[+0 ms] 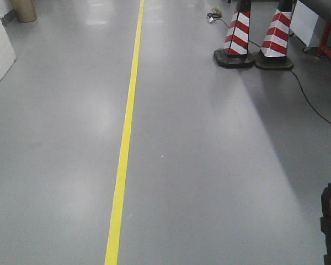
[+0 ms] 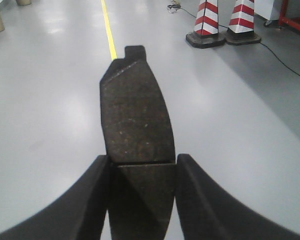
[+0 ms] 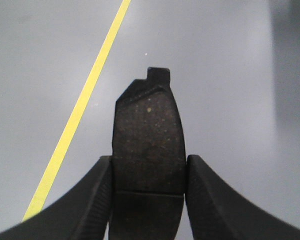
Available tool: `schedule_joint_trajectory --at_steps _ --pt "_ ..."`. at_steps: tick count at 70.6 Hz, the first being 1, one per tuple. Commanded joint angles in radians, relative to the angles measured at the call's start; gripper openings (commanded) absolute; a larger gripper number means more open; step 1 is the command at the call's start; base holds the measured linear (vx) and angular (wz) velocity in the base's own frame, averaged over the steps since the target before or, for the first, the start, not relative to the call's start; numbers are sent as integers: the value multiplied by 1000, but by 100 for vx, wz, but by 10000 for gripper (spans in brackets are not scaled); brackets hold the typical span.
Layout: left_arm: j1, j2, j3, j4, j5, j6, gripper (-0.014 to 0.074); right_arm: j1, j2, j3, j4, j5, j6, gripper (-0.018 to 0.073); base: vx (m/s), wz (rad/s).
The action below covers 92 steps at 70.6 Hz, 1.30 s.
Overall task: Move and align brake pads A on conveyor
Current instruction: 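Drive the base toward the conveyor holding both brake pads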
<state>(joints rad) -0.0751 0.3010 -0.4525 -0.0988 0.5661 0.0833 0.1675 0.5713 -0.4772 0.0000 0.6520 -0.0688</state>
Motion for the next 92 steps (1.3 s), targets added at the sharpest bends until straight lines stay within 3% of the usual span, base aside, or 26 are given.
schedule_joint_trajectory --at_steps 1,92 --pt "-7 11 -32 -11 -101 2 146 -1 1 -31 0 -81 -8 91 67 -3" --pt "-7 11 -32 -11 -100 2 146 -1 1 -31 0 -82 -8 92 69 -2"
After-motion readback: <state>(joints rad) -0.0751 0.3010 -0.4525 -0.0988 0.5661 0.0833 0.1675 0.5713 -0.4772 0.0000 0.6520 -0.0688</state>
